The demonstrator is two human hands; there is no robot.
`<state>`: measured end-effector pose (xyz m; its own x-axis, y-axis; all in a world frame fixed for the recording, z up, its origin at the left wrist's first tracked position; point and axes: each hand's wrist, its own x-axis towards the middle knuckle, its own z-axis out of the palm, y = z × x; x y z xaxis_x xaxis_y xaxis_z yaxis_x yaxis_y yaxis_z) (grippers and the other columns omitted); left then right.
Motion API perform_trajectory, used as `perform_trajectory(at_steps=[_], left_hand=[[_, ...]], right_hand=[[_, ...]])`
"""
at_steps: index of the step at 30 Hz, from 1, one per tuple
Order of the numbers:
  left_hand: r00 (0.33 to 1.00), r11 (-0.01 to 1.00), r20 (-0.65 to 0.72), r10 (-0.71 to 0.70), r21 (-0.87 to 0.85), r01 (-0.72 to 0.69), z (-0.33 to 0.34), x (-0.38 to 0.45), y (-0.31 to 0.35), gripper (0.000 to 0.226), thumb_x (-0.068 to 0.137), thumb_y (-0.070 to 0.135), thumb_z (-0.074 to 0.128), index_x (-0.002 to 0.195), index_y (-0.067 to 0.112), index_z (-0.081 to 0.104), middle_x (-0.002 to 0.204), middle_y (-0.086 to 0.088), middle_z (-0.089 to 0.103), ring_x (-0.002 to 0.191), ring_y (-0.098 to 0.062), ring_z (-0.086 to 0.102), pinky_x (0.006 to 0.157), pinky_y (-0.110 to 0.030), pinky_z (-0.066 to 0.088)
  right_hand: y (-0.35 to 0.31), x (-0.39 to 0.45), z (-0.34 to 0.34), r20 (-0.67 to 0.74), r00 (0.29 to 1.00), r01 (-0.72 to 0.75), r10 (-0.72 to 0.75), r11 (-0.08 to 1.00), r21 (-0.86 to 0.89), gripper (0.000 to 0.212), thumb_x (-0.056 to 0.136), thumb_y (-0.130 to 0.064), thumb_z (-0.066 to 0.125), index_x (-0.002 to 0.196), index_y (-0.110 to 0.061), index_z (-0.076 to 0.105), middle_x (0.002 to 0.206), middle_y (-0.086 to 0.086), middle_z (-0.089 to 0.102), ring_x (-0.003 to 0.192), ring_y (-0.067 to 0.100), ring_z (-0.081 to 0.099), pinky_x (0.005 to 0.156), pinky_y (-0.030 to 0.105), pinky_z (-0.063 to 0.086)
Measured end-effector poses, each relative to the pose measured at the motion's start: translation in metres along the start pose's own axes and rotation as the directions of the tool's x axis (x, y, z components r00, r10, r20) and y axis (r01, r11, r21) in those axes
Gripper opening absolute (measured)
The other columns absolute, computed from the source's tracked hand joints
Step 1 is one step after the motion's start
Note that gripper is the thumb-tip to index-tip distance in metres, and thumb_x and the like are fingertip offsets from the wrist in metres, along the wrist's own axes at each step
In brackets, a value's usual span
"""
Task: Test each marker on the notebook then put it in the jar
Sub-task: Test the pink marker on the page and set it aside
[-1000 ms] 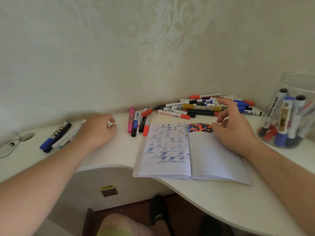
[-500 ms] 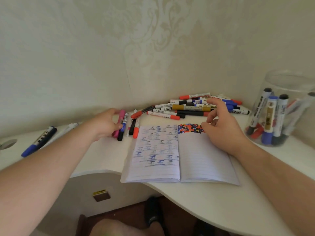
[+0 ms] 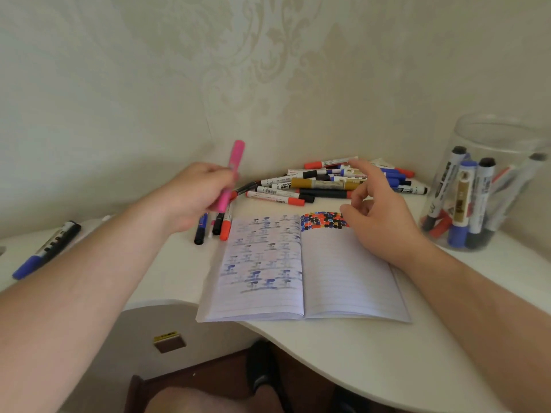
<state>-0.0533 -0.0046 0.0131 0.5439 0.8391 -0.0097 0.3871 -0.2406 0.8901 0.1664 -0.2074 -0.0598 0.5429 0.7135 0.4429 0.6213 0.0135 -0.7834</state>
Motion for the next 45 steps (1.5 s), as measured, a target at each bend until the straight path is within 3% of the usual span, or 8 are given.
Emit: perform_trajectory(at_steps=[11, 16, 22, 25, 30, 36, 41, 45], left_hand=[[0.722, 0.848, 0.534, 0.439, 0.018, -0.529, 0.124, -0.022, 0.02, 0.024, 0.109, 0.036, 0.042, 0.131, 0.043, 0.049, 0.078, 0.026, 0.059, 0.07, -0.005, 0.052, 0.074, -0.03, 0.041], [0.703, 0.801, 0.523, 0.481, 0.065, -0.596, 0.129, -0.019, 0.014, 0.047, 0.112, 0.029, 0.039, 0.157, 0.043, 0.032, 0.139, 0.017, 0.059, 0.12, -0.003, 0.053, 0.1, -0.01, 0.038], [0.696, 0.8, 0.532, 0.482, 0.057, -0.598, 0.131, -0.008, 0.015, 0.049, 0.112, 0.028, 0.04, 0.16, 0.038, 0.031, 0.108, 0.043, 0.06, 0.095, 0.016, 0.056, 0.087, -0.012, 0.04], [0.692, 0.787, 0.512, 0.509, 0.048, -0.615, 0.131, -0.005, 0.015, 0.043, 0.111, 0.034, 0.044, 0.153, 0.043, 0.039, 0.121, 0.034, 0.063, 0.11, 0.015, 0.056, 0.096, -0.016, 0.041], [0.787, 0.83, 0.469, 0.401, 0.178, -0.529, 0.121, 0.004, 0.004, 0.072, 0.086, 0.081, 0.049, 0.142, 0.039, 0.031, 0.089, 0.01, 0.068, 0.076, 0.0, 0.06, 0.073, -0.028, 0.046], [0.776, 0.64, 0.5, 0.384, 0.462, -0.615, 0.12, 0.002, -0.016, 0.057, 0.063, 0.086, 0.054, 0.11, 0.053, 0.061, 0.105, 0.021, 0.048, 0.104, -0.007, 0.051, 0.094, -0.036, 0.048], [0.779, 0.656, 0.494, 0.385, 0.448, -0.608, 0.121, 0.004, -0.017, 0.055, 0.059, 0.088, 0.055, 0.104, 0.057, 0.058, 0.104, 0.025, 0.045, 0.104, -0.006, 0.05, 0.095, -0.039, 0.049], [0.781, 0.65, 0.489, 0.389, 0.455, -0.609, 0.122, 0.004, -0.016, 0.057, 0.058, 0.088, 0.054, 0.105, 0.057, 0.057, 0.103, 0.023, 0.046, 0.103, -0.006, 0.05, 0.093, -0.038, 0.049]], right_hand=[[-0.014, 0.004, -0.004, 0.086, 0.986, -0.166, 0.144, 0.772, 0.614, 0.043, 0.088, -0.047, 0.063, 0.123, -0.022, 0.065, 0.066, 0.001, 0.052, 0.052, 0.011, 0.043, 0.044, 0.021, 0.031], [-0.007, 0.007, -0.007, 0.087, 0.986, -0.165, 0.141, 0.794, 0.584, 0.028, 0.098, -0.035, 0.059, 0.108, -0.011, 0.068, 0.055, -0.002, 0.042, 0.048, 0.013, 0.034, 0.045, 0.024, 0.029], [-0.007, 0.009, -0.004, 0.073, 0.984, -0.174, 0.163, 0.784, 0.596, 0.042, 0.092, -0.047, 0.057, 0.112, -0.011, 0.066, 0.057, 0.003, 0.039, 0.049, 0.014, 0.033, 0.044, 0.023, 0.029], [-0.011, 0.009, -0.002, 0.068, 0.984, -0.174, 0.167, 0.777, 0.605, 0.032, 0.098, -0.042, 0.052, 0.112, -0.016, 0.065, 0.058, 0.002, 0.043, 0.049, 0.012, 0.036, 0.043, 0.022, 0.028], [-0.018, 0.015, -0.02, -0.058, 0.964, -0.165, 0.259, 0.756, 0.633, 0.03, 0.112, -0.033, 0.045, 0.092, -0.018, 0.063, 0.059, 0.004, 0.06, 0.048, 0.019, 0.036, 0.041, 0.024, 0.026], [-0.011, 0.012, -0.029, -0.072, 0.961, -0.194, 0.268, 0.835, 0.516, 0.037, 0.095, 0.0, 0.069, 0.076, -0.015, 0.041, 0.049, -0.005, 0.05, 0.044, 0.006, 0.055, 0.042, 0.018, 0.032], [-0.011, 0.007, -0.03, 0.162, 0.947, -0.314, 0.278, 0.908, 0.279, 0.024, 0.103, -0.032, 0.064, 0.09, -0.012, 0.068, 0.069, 0.005, 0.069, 0.056, 0.016, 0.055, 0.047, 0.025, 0.042], [-0.008, 0.006, -0.02, 0.153, 0.945, -0.312, 0.289, 0.938, 0.153, 0.018, 0.091, -0.021, 0.08, 0.083, -0.01, 0.067, 0.065, 0.013, 0.065, 0.054, 0.015, 0.058, 0.048, 0.026, 0.046]])
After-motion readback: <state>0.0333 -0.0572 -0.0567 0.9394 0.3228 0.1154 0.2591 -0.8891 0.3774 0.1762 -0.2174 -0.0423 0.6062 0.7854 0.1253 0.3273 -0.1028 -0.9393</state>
